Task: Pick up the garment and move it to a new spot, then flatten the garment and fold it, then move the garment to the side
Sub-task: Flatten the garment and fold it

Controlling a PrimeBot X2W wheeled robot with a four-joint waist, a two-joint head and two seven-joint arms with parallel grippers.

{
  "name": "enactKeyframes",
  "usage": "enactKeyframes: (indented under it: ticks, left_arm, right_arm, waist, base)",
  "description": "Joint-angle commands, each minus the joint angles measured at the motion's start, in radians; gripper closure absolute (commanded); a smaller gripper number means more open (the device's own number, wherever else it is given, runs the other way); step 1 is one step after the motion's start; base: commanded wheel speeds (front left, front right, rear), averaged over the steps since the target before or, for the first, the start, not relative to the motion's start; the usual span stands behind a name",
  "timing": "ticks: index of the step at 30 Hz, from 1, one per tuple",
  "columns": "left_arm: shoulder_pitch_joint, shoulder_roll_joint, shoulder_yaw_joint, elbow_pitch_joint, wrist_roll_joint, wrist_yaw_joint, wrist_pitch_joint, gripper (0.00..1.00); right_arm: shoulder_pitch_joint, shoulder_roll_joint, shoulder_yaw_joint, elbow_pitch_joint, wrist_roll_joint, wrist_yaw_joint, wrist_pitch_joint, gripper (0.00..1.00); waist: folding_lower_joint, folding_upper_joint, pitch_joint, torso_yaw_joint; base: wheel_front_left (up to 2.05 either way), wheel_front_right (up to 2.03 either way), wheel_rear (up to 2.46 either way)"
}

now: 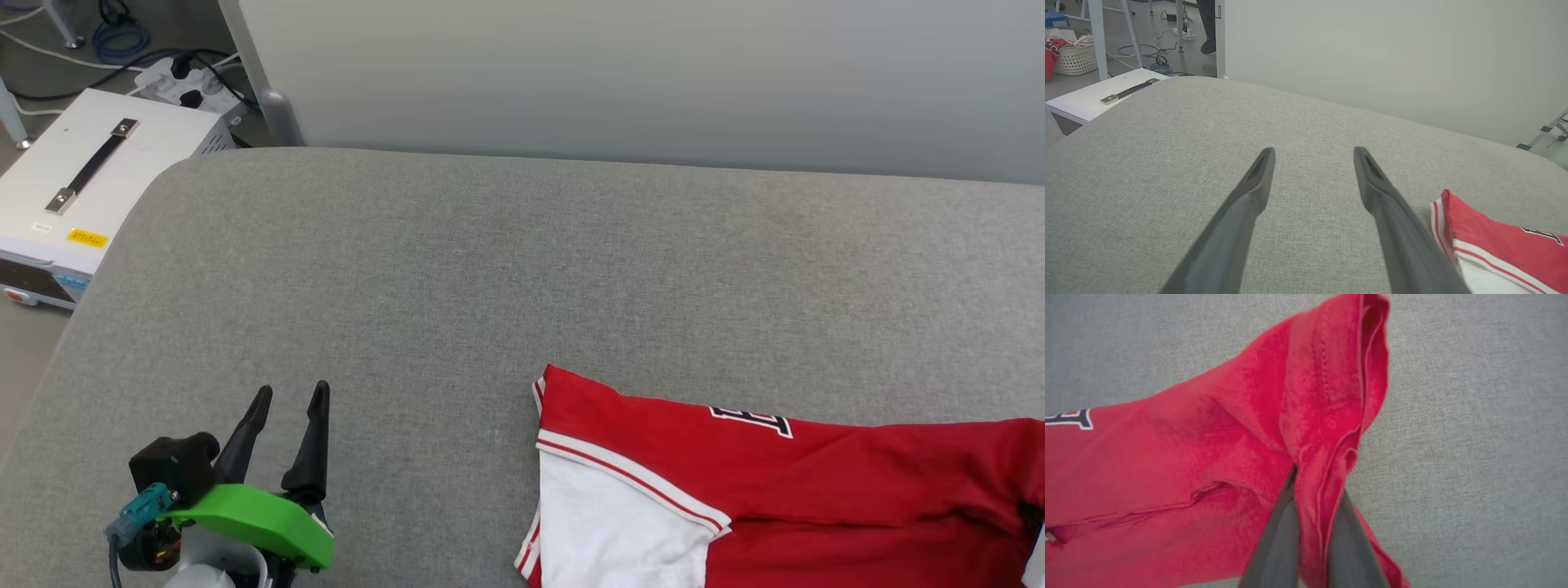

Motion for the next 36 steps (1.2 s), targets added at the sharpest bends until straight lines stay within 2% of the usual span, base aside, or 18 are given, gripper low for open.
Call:
enactKeyframes:
  ticks: [1,9,14,20,26,31,36]
  left_arm:
    - [0.02,-0.01,0.002,0.004,0.011,-0.005,-0.006,0.0]
    - [0.037,-0.025,-0.007,0.006,0.015,-0.008,-0.006,0.0]
    - [0.036,-0.031,-0.009,0.007,0.016,-0.012,-0.006,0.0]
    - [0.031,-0.035,-0.008,0.016,0.017,-0.016,-0.006,0.0]
    - [0.026,-0.039,-0.003,0.022,0.018,-0.02,-0.006,0.0]
    - [0.026,-0.039,-0.006,0.03,0.017,-0.022,-0.006,0.0]
    - [0.026,-0.033,-0.007,0.032,0.016,-0.021,-0.004,0.0]
  right_arm:
    - [0.02,0.014,0.003,-0.028,0.004,-0.001,0.011,1.0]
    - [0.077,0.086,0.068,-0.213,0.015,-0.001,0.086,1.0]
    - [0.086,0.168,0.131,-0.313,0.032,-0.001,0.142,1.0]
    - [0.083,0.265,0.216,-0.371,0.061,-0.001,0.221,1.0]
    - [0.072,0.294,0.306,-0.365,0.121,-0.001,0.229,1.0]
    - [0.052,0.295,0.405,-0.291,0.217,-0.001,0.149,1.0]
    - [0.013,0.295,0.468,-0.211,0.251,-0.001,0.06,1.0]
  waist:
    - [0.0,0.0,-0.012,-0.006]
    - [0.0,0.0,-0.039,-0.011]
    - [0.0,0.0,-0.042,-0.004]
    - [0.0,0.0,-0.043,0.016]
    - [0.0,0.0,-0.042,0.039]
    - [0.0,0.0,-0.05,0.053]
    - [0.0,0.0,-0.056,0.062]
  base:
    - [0.0,0.0,0.0]
    - [0.0,0.0,0.0]
    - [0.0,0.0,0.0]
    - [0.0,0.0,0.0]
    - [0.0,0.0,0.0]
    - [0.0,0.0,0.0]
    - [0.0,0.0,0.0]
